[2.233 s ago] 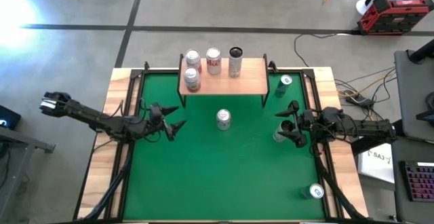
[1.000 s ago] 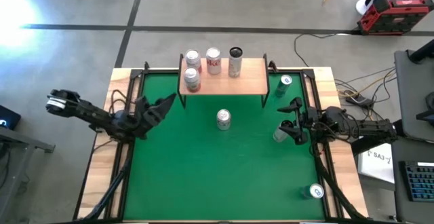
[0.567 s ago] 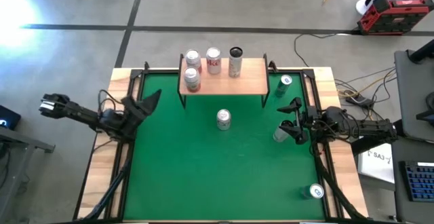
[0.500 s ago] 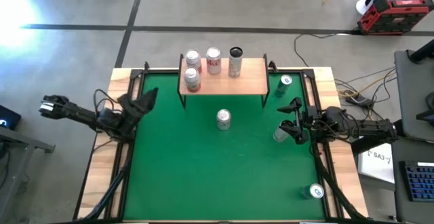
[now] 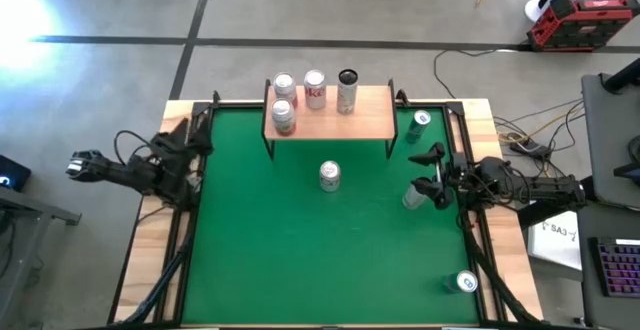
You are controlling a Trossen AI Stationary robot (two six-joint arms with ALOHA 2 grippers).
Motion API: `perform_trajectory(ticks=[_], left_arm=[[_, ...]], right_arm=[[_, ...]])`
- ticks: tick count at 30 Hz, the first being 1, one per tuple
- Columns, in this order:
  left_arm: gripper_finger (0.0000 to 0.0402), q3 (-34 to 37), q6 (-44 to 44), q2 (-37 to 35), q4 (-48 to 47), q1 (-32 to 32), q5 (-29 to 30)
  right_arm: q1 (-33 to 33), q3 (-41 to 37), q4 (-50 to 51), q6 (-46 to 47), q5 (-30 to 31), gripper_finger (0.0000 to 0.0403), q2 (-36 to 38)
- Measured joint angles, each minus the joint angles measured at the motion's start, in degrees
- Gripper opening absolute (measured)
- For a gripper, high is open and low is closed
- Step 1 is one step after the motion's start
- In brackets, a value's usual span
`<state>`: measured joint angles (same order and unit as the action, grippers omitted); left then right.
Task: Place canned beverage on shelf
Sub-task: Put the top blue soda can on the shelf
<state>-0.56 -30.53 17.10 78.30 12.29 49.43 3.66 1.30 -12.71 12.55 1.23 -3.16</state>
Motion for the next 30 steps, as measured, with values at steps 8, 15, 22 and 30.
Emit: perform_trajectory(ticks=[8,15,22,30], left_arm=[[0.038,0.04,-0.02,-9.61,0.07,-0.02,0.0],[0.038,0.05,-0.02,-12.87,-0.41,-0.02,-0.02],[0.038,0.07,-0.01,-12.93,-0.51,-0.02,-0.02],[0.038,0.07,-0.02,-12.6,-1.01,-0.02,-0.02]], right_arm=[[0.0,0.0,0.02,1.55,3.3,0.0357,0.0],[0.0,0.0,0.22,1.9,4.8,0.0357,0.0],[0.02,0.0,0.22,1.84,4.91,0.0357,0.0],[0.0,0.0,0.25,0.53,16.75,0.0357,0.0]])
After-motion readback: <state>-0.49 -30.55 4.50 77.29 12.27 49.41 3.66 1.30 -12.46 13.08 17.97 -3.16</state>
